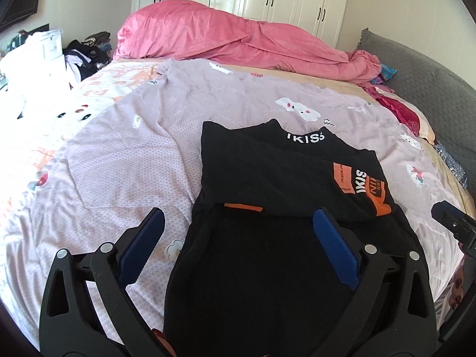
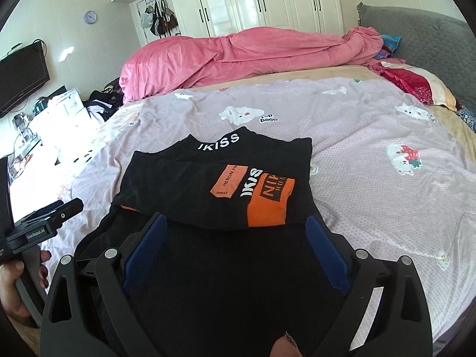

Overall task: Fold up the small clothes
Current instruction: 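Move both open tools to the hem of the black shirt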

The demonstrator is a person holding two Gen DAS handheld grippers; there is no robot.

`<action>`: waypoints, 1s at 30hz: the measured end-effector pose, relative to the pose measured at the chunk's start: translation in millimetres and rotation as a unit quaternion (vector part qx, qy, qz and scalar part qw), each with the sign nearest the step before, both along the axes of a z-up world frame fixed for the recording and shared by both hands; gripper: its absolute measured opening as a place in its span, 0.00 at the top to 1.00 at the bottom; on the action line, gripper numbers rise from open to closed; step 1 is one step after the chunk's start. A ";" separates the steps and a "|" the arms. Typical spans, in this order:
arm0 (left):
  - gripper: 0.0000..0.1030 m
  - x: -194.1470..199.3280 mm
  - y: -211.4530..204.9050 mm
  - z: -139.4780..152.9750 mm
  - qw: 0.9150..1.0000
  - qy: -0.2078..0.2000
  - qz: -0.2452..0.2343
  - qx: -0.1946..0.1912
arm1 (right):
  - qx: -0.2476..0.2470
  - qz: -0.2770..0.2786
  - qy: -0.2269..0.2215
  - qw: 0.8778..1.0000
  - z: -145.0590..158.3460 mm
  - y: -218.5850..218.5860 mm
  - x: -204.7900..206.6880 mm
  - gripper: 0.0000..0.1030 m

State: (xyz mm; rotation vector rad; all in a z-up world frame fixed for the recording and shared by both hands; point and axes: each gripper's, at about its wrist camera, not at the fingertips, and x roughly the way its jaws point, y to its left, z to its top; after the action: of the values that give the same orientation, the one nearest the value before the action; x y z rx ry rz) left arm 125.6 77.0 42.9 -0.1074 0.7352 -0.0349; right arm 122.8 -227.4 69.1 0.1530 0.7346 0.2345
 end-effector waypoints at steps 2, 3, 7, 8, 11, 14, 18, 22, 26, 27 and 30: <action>0.09 -5.4 -1.3 2.8 1.000 -0.002 -0.001 0.005 | 0.000 0.001 -0.001 1.000 2.3 -2.5 -7.1 0.08; 0.09 -9.5 -2.9 5.3 1.000 -0.005 -0.002 0.008 | -0.001 0.000 -0.002 1.000 3.6 -4.3 -11.5 0.08; 0.09 -19.6 -4.7 9.9 1.000 -0.009 -0.001 0.014 | -0.005 0.000 -0.004 1.000 6.2 -8.5 -24.9 0.08; 0.09 -22.4 -5.1 11.0 1.000 -0.010 -0.001 0.013 | -0.005 0.001 -0.003 1.000 6.5 -9.5 -27.8 0.08; 0.09 -30.9 -5.2 12.2 1.000 -0.013 -0.002 0.014 | -0.004 0.001 -0.001 1.000 7.3 -11.9 -35.9 0.08; 0.09 -40.5 -4.4 10.3 1.000 -0.013 -0.003 0.008 | -0.009 0.000 0.001 1.000 8.3 -13.3 -45.9 0.08; 0.09 -50.1 -3.1 6.5 1.000 -0.009 -0.004 0.002 | -0.010 -0.001 -0.001 1.000 8.1 -15.3 -61.9 0.08; 0.09 -58.6 -2.4 3.0 1.000 -0.001 -0.002 0.005 | -0.002 0.003 -0.004 1.000 7.8 -16.8 -74.3 0.08; 0.09 -67.4 -0.2 3.1 1.000 0.000 0.003 0.005 | -0.001 0.010 0.003 1.000 4.4 -17.8 -84.6 0.08; 0.09 -70.9 1.2 3.7 1.000 0.000 0.005 0.004 | -0.003 0.012 0.004 1.000 3.7 -17.6 -86.3 0.08; 0.09 -79.3 1.9 5.3 1.000 -0.002 0.007 0.010 | -0.004 0.019 0.003 1.000 1.3 -17.8 -96.0 0.08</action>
State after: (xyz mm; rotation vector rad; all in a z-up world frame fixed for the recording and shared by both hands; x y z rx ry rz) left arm 46.2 78.9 48.2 -0.0935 0.7309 -0.0140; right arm 26.8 -245.1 70.4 0.1319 0.7454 0.2662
